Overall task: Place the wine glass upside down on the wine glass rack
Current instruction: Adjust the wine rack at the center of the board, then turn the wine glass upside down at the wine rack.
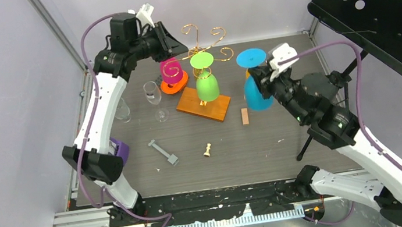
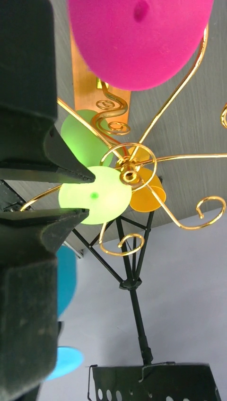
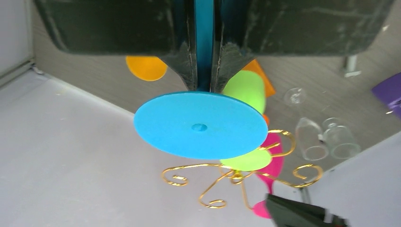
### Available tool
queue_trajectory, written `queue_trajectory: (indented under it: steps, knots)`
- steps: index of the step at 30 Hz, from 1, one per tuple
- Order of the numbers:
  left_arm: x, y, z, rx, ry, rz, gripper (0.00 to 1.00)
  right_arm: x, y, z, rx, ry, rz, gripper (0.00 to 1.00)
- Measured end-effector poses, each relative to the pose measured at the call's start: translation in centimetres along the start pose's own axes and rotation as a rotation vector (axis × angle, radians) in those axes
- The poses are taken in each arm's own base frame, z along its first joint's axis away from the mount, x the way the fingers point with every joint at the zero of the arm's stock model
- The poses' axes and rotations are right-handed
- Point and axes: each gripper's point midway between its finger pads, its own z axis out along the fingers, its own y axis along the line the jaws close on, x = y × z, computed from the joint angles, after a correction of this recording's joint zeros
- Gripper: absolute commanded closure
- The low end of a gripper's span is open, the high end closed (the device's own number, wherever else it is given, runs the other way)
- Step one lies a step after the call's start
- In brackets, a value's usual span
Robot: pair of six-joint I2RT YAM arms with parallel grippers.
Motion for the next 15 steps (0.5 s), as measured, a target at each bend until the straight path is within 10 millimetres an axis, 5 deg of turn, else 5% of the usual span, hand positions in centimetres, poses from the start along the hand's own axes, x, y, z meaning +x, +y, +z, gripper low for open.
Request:
queue_trajectory:
  steps: [7,15]
  knots:
    - [-0.7,-1.7,-3.2,0.002,-0.077,0.083,0.61,0.1,-4.4,3.4,0.054,0.043,-0.061,0.95]
    - [-0.2,-1.2,-3.1,-0.021,-0.081,0.158,0.6,2.4,-6.2,7.0,-0.057,0.074,-0.077,0.94]
